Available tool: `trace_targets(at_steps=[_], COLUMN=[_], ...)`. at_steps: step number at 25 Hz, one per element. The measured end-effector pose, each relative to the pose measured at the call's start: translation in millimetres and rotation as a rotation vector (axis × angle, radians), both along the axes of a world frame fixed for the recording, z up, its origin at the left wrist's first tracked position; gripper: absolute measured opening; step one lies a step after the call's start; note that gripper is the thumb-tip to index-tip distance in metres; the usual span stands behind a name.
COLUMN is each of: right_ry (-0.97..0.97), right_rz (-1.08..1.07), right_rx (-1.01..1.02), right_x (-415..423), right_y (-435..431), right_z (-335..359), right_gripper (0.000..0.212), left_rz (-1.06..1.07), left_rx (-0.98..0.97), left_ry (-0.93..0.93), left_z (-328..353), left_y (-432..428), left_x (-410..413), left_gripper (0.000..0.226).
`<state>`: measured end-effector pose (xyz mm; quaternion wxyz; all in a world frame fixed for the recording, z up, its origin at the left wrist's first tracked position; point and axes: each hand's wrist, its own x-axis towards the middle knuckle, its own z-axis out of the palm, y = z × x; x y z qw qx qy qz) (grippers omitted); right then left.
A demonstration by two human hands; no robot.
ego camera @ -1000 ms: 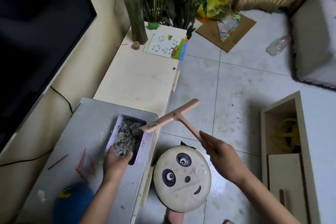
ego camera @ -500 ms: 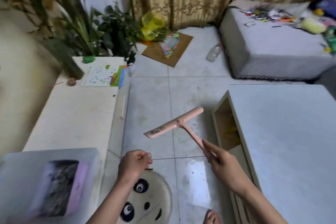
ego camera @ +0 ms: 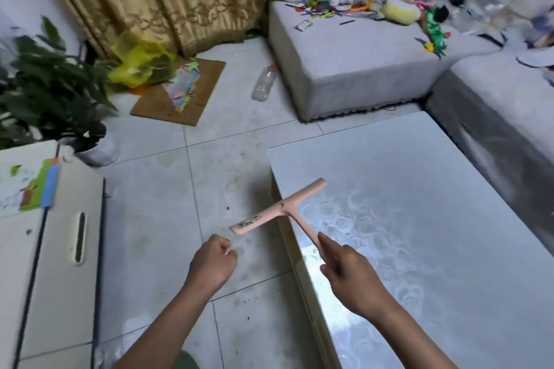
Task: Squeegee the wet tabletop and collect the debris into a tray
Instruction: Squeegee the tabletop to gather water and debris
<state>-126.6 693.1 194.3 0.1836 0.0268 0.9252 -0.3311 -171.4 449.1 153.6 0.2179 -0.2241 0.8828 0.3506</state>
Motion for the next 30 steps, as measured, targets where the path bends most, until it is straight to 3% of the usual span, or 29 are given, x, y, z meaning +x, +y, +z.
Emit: trace_targets(at_steps=[5, 12, 19, 25, 30], right_ry=[-0.057, -0.149, -0.183, -0.210, -0.303], right_rz=[-0.039, -0.087, -0.139, -0.163, -0.214], right_rx=[0.034, 0.070, -0.056, 0.068, 0.188], right_x=[-17.8, -53.3, -200.5, -327.7, -262.3], right_y=[58.8, 104.3, 45.8, 13.2, 26.9], right_z=[-24.4, -60.3, -100.7, -138.5, -134.3], right_gripper=[0.045, 0.056, 0.022, 0.027, 0.032], left_rz=[-0.268, -0.507, -0.622, -0.712, -0.830], left_rx=[-0.080, -0.107, -0.136, -0.179, -0.141], left_ry=[0.030, -0.045, -0.041, 0.027, -0.079], left_z=[-22.7, -69.8, -114.0, -143.1, -168.3], left_y=[66.2, 100.4, 85.3, 70.5, 63.2], left_x=[-52.4, -135.9, -265.8, -355.5, -371.3], left_gripper=[0.045, 0.052, 0.048, 0.051, 0.056])
